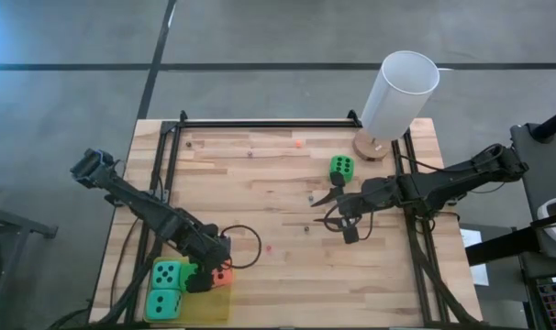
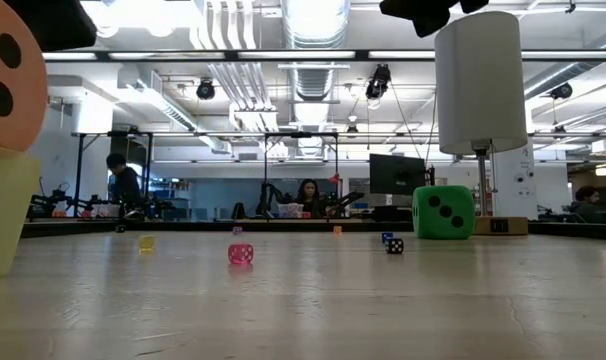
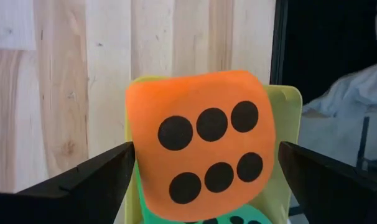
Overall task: Pick & Place Dice
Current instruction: Put the large orange dice into the yellow bin
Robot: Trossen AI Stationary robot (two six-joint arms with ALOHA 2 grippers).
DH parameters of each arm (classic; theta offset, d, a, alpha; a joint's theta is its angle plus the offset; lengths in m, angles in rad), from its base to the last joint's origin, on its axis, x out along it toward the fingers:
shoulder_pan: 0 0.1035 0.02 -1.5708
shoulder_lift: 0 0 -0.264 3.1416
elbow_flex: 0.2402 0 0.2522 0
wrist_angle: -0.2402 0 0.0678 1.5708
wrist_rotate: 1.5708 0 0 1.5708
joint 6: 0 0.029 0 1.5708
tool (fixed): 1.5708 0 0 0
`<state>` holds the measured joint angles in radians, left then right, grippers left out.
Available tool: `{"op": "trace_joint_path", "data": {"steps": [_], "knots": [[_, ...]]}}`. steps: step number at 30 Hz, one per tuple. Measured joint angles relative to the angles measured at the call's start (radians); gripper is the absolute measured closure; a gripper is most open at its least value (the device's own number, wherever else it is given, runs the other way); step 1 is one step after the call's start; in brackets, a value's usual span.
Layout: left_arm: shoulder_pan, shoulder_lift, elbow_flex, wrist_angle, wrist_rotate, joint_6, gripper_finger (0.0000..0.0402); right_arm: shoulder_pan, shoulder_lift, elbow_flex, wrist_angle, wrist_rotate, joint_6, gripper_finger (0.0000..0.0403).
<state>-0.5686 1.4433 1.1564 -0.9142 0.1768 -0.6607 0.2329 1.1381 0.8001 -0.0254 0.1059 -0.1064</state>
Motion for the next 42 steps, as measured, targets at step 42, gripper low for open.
{"op": "trace_joint_path", "data": {"steps": [42], "knots": [[0.008,0.034,0.007,0.145,-0.062,0.081,0.0002,0.000,-0.001,0.000,0.000,0.000,0.000,0.0223]]}}
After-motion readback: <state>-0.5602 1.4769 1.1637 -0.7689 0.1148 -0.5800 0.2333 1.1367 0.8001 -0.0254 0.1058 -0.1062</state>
